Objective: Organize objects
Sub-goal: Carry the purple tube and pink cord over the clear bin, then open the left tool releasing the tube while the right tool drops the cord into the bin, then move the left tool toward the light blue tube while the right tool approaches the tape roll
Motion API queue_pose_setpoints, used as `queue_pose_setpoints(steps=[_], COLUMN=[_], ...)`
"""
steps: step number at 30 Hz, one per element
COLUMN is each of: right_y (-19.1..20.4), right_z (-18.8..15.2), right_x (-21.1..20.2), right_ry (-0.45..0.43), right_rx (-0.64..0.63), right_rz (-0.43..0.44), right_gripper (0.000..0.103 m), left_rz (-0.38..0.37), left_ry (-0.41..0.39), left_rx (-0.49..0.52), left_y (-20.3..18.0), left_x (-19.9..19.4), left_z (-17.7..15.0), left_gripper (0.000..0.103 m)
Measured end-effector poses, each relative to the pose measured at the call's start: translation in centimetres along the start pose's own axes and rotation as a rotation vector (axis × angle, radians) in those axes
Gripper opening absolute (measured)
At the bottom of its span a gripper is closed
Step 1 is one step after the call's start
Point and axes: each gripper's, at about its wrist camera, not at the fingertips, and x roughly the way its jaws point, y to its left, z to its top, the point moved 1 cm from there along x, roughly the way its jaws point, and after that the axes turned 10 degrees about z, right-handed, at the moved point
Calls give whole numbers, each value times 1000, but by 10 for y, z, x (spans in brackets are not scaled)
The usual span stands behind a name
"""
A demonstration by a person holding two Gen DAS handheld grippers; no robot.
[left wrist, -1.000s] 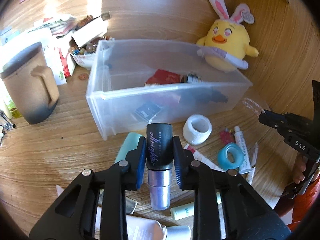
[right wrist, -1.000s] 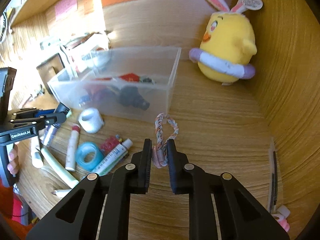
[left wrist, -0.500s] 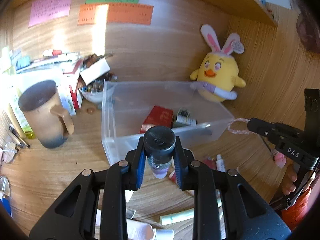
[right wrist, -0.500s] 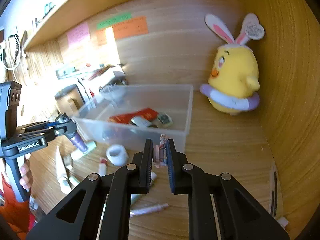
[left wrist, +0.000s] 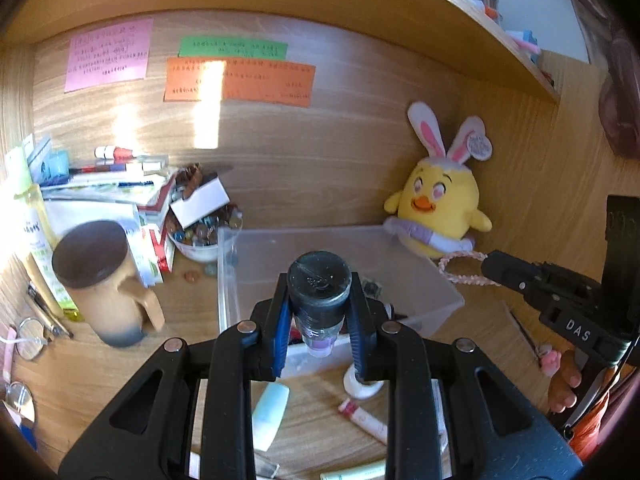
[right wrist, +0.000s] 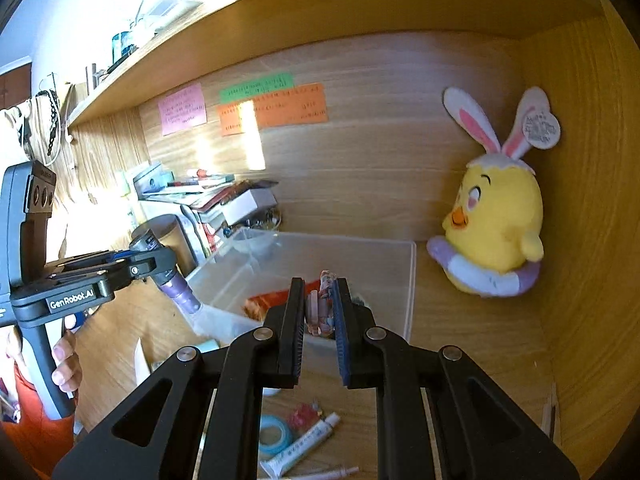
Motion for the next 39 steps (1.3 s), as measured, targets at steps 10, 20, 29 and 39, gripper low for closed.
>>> queue_pose_setpoints(steps=[10, 20, 29, 39], right_y=[-8, -30, -27, -24], right_z=[12, -6, -15, -12], right_x=[39, 93, 109, 94], right_ry=[45, 171, 241, 215], right_rx=[-37, -39, -45, -31], right_rz=[-39, -111, -62, -43], right_gripper=[12, 12, 20, 40], left_rz=[67, 112, 97, 82], left_ry=[30, 121, 158, 102], left_rx=[-6, 2, 44, 30], left_y=[9, 17, 8, 9], left_x=[36, 83, 93, 67], left_z=[13, 1, -8, -3], left_gripper=[25, 25, 34, 53])
